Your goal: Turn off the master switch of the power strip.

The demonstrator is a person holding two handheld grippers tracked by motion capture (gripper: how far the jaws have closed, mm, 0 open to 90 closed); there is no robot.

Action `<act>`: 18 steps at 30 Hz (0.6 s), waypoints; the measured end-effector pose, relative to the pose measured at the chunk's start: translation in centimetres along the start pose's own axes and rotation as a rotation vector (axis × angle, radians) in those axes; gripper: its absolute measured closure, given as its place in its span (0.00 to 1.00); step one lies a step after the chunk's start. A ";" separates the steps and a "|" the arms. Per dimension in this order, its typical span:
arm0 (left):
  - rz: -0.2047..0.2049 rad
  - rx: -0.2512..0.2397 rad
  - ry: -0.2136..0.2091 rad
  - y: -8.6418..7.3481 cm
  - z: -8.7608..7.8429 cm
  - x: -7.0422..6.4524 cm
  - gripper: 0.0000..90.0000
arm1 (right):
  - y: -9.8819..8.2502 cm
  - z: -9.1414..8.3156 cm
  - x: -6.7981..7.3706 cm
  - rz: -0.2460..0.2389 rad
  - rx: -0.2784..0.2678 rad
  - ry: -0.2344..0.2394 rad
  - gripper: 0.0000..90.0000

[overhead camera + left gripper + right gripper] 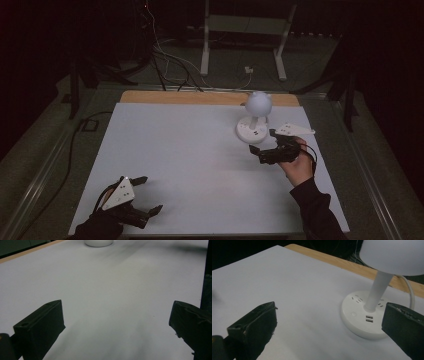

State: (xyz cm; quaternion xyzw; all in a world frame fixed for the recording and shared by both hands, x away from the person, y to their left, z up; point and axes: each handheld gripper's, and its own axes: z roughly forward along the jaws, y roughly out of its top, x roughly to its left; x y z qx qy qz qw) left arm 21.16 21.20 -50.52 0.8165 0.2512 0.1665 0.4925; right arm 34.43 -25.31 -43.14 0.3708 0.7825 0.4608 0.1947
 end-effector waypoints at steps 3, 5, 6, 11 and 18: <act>-0.004 -0.005 0.000 0.0 0.0 0.0 0.00 | 0.1 0.2 -0.7 0.011 -0.005 0.011 0.00; -0.001 -0.001 0.000 0.0 0.0 0.0 0.00 | 0.2 0.3 -1.1 0.012 -0.009 0.007 0.00; 0.002 0.000 0.000 0.0 0.0 0.0 0.00 | 0.3 0.4 -1.3 0.011 -0.005 0.006 0.00; 0.001 -0.002 -0.002 0.0 0.0 0.0 0.00 | 0.5 0.9 -2.1 0.017 0.010 -0.022 0.00; 0.001 -0.004 -0.002 0.0 0.0 0.0 0.00 | 0.5 1.8 -3.5 0.017 0.038 -0.071 0.00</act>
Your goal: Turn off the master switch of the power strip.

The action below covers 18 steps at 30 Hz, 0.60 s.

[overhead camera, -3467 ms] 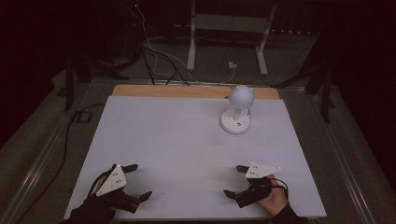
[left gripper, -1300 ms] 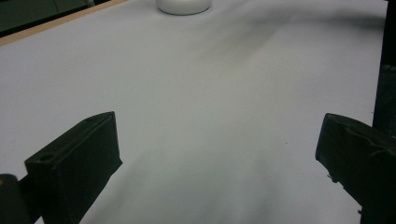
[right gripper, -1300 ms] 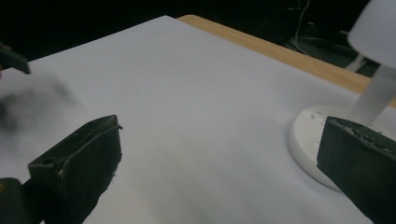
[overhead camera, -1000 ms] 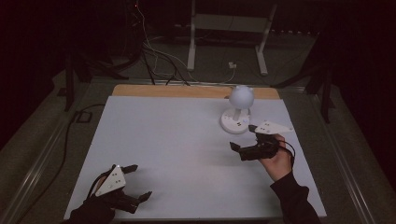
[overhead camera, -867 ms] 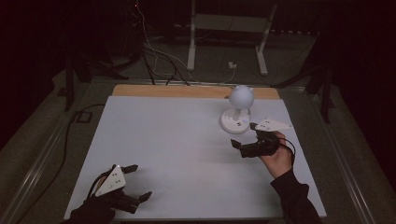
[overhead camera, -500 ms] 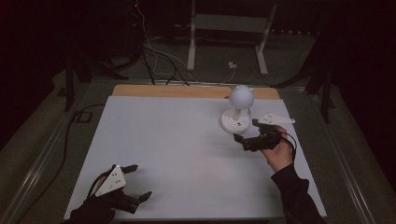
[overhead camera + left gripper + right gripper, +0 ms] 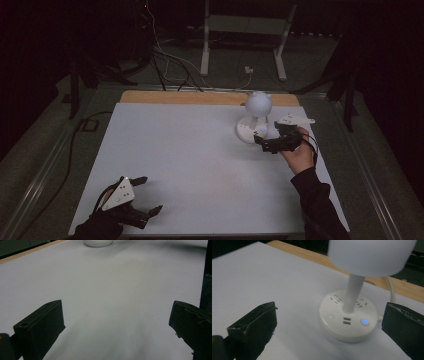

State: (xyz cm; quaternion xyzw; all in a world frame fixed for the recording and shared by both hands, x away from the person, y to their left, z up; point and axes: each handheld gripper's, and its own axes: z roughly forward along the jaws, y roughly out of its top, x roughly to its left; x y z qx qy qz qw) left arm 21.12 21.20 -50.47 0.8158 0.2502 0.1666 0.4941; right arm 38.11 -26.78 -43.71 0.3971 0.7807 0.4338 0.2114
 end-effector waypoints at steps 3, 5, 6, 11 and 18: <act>-0.003 -0.001 0.000 0.0 0.0 0.0 0.00 | -0.2 0.6 -0.7 0.010 0.012 -0.008 0.00; -0.001 0.002 0.000 0.0 0.0 0.0 0.00 | -0.3 1.1 -1.2 0.020 0.022 -0.016 0.00; -0.001 0.002 0.000 0.0 0.0 0.0 0.00 | -0.3 1.1 -1.2 0.020 0.022 -0.016 0.00; -0.002 0.000 0.001 0.0 0.0 0.0 0.00 | -0.9 2.1 -2.6 0.050 0.041 -0.027 0.00; -0.005 0.001 0.001 0.0 0.0 0.0 0.00 | -1.2 3.1 -4.1 0.091 0.041 -0.043 0.00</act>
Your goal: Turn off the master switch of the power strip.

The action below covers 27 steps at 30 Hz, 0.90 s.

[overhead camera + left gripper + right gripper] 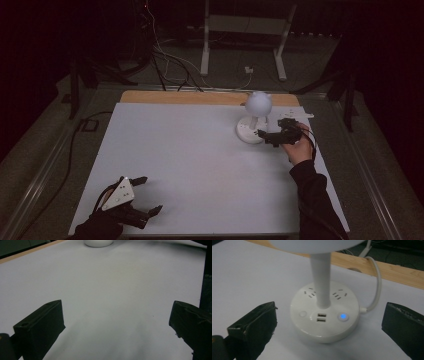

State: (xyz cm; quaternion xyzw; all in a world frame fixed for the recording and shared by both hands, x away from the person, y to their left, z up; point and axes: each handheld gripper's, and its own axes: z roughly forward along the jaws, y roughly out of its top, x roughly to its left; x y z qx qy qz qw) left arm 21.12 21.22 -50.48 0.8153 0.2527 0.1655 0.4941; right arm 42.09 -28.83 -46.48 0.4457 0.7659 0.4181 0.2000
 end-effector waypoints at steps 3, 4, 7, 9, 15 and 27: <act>-0.001 0.002 0.001 0.0 0.0 0.0 0.00 | -0.1 0.7 -0.5 0.008 0.007 -0.015 0.00; 0.000 0.002 0.001 0.0 0.0 0.0 0.00 | -0.1 0.7 -0.5 0.008 0.007 -0.015 0.00; 0.001 0.003 0.000 0.0 0.0 0.0 0.00 | -0.3 1.1 -0.8 0.024 0.007 -0.019 0.00; 0.002 0.004 0.002 0.0 0.0 0.0 0.00 | -0.3 1.3 -1.0 0.039 0.013 -0.021 0.00; 0.005 0.004 0.001 0.0 0.0 0.0 0.00 | -0.3 2.2 -1.2 0.047 0.037 -0.048 0.06; 0.001 0.008 0.001 -0.1 0.0 0.0 0.00 | -0.2 3.3 -0.8 0.074 0.029 -0.160 0.27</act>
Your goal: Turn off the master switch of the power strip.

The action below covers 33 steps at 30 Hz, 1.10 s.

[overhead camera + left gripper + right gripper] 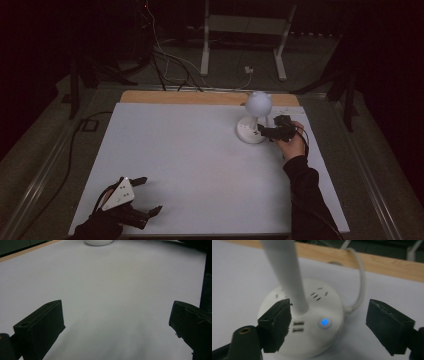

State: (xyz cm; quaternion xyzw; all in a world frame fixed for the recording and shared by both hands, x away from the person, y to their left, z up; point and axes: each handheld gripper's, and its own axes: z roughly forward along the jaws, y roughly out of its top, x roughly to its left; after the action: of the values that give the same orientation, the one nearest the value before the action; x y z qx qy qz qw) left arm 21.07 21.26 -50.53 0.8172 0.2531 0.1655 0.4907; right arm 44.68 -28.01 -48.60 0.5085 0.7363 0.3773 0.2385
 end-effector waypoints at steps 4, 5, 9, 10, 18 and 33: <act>-0.001 0.000 0.000 0.0 0.0 0.0 0.00 | 0.1 -0.1 -0.1 0.041 0.001 -0.020 0.37; 0.000 0.001 0.000 0.0 0.0 0.0 0.00 | 0.1 -0.1 -0.1 0.049 0.004 -0.023 0.41; -0.002 0.001 0.000 0.0 0.0 0.0 0.00 | 0.3 -0.2 0.0 0.074 0.022 -0.040 0.57; -0.002 0.001 0.001 0.0 0.0 0.0 0.00 | 0.3 -0.3 0.0 0.076 0.022 -0.045 0.63; -0.005 0.001 0.001 0.0 0.0 0.0 0.00 | 0.4 -0.1 0.2 0.084 0.042 -0.058 0.89; -0.007 0.003 0.000 0.0 0.0 0.0 0.00 | 0.5 0.1 0.7 0.040 0.036 -0.083 1.00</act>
State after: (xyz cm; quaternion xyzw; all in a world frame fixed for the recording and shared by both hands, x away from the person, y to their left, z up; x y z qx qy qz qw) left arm 21.04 21.28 -50.53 0.8170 0.2564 0.1634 0.4900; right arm 44.80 -27.26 -48.20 0.5423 0.7223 0.3472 0.2521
